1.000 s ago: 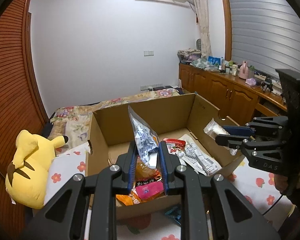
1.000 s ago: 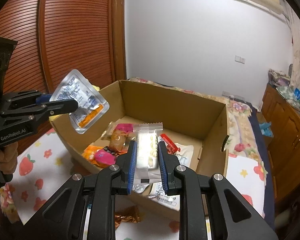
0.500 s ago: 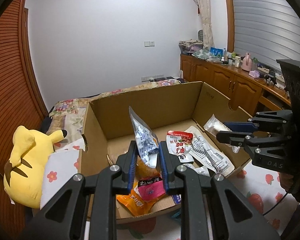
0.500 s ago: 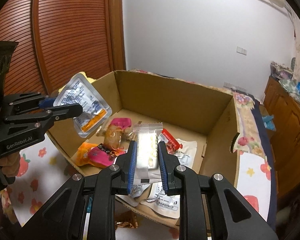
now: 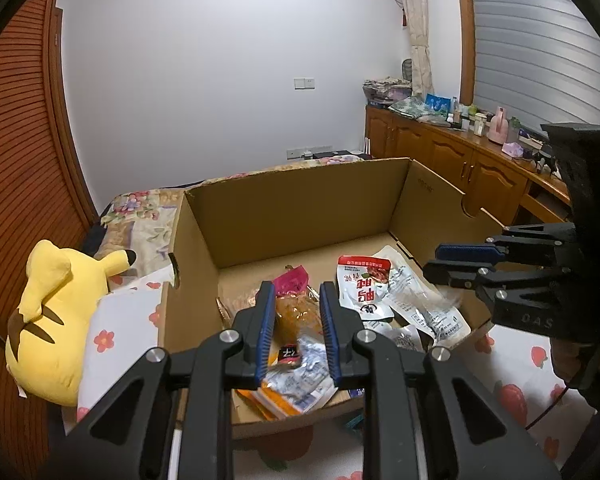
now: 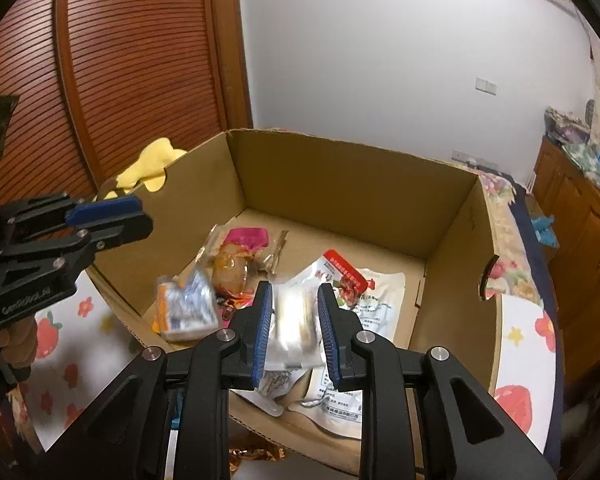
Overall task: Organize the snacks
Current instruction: 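Open both grippers to release the snacks into the box, then move both grippers toward the teal pack and gold wrapper on the bedspread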
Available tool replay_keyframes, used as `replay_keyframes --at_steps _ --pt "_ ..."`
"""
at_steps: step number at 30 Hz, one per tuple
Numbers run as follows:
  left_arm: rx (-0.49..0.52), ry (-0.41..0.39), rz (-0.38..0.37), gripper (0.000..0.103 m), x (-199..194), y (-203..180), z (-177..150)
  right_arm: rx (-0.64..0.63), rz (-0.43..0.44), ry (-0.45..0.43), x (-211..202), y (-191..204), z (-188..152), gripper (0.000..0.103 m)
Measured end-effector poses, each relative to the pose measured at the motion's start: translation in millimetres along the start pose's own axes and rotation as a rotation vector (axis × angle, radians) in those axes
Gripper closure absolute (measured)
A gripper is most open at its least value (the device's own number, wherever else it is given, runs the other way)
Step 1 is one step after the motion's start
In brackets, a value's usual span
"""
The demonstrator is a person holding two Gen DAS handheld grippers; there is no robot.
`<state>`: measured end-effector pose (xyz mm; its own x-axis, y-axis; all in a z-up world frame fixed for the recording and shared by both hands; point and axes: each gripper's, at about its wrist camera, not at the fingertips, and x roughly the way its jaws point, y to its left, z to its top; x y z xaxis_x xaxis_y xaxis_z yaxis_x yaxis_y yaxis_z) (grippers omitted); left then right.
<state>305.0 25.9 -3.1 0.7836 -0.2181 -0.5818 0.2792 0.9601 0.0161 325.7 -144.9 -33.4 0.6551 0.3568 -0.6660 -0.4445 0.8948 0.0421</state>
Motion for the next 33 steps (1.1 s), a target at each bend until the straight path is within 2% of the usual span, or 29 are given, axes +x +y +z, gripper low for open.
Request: replay_keyframes --at_steps 9,20,26,33 --pt "0.004 -0.031 0.0 0.081 -24 -1 -6 0.009 -0.018 -0.013 -11 3 -5 0.077" --pt "0.008 -0.074 -0.019 0.078 -72 -14 -23 0.001 -0.03 -0.08 -67 26 -17 0.072" --pt "0.005 -0.088 -0.03 0.075 -94 -20 -36 -0.003 -0.029 -0.096 -93 44 -32 0.067" --pt "0.003 -0.073 -0.036 0.075 -106 -26 -58 0.007 -0.036 -0.072 -102 54 -55 0.065"
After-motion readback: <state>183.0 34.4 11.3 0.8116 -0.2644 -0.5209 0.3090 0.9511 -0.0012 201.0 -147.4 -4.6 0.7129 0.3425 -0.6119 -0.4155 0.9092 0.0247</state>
